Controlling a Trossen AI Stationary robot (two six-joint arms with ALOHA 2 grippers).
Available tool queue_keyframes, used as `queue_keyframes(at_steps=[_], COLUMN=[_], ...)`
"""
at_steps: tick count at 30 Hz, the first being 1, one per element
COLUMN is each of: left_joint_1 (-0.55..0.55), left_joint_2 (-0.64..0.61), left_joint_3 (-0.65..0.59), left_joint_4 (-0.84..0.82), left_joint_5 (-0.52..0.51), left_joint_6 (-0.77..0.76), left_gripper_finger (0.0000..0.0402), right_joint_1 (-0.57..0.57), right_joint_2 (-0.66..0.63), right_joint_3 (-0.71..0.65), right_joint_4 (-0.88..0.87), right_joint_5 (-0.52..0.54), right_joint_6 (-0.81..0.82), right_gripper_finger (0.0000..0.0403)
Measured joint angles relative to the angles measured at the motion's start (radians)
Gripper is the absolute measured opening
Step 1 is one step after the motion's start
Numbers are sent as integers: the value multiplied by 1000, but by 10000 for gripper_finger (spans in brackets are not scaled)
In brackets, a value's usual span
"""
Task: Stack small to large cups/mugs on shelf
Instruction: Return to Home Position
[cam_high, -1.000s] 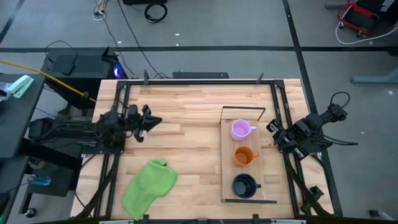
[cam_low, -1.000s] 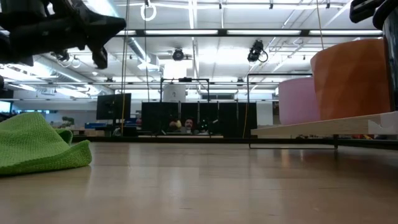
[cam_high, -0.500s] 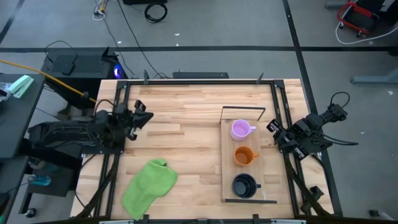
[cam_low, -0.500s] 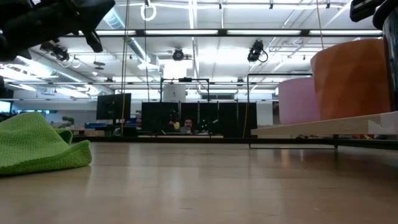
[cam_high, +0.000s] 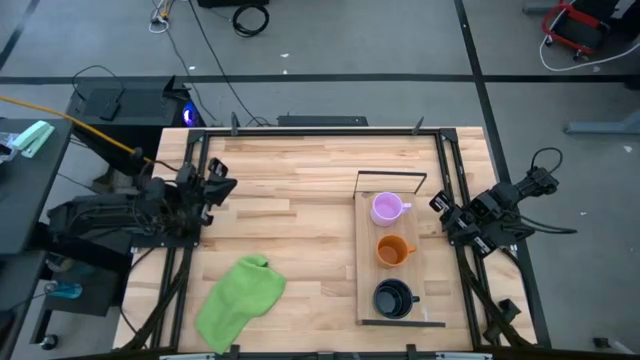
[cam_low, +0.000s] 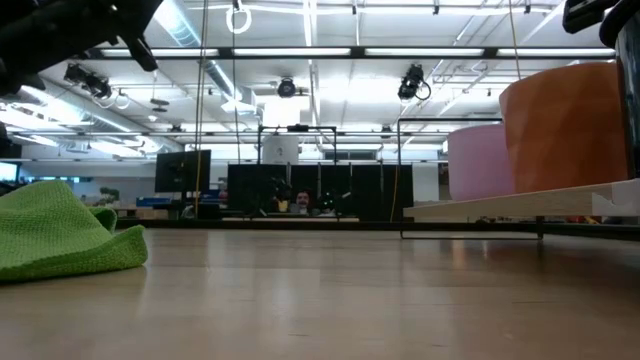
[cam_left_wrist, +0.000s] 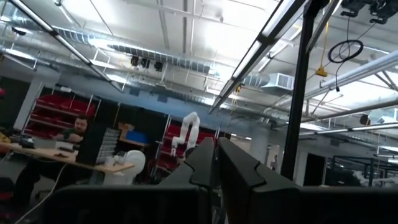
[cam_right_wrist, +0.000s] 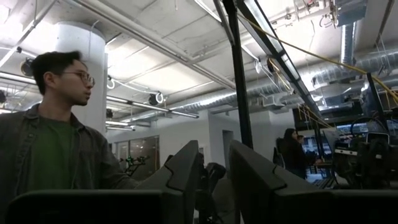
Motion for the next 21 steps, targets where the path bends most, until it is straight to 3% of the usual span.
queue_keyframes(at_steps=[10, 21], left_joint_1=[0, 0], left_joint_2=[-32, -187], left_joint_3=[0, 0], left_joint_4=[-18, -157], left_joint_5=[1, 2], left_joint_6=[5, 28], left_gripper_finger=[35, 25], right_joint_1=[0, 0], right_joint_2=[0, 0], right_joint_3=[0, 0], right_joint_4=[0, 0], right_joint_5=[0, 0], right_joint_6=[0, 0], right_gripper_finger=[98, 98])
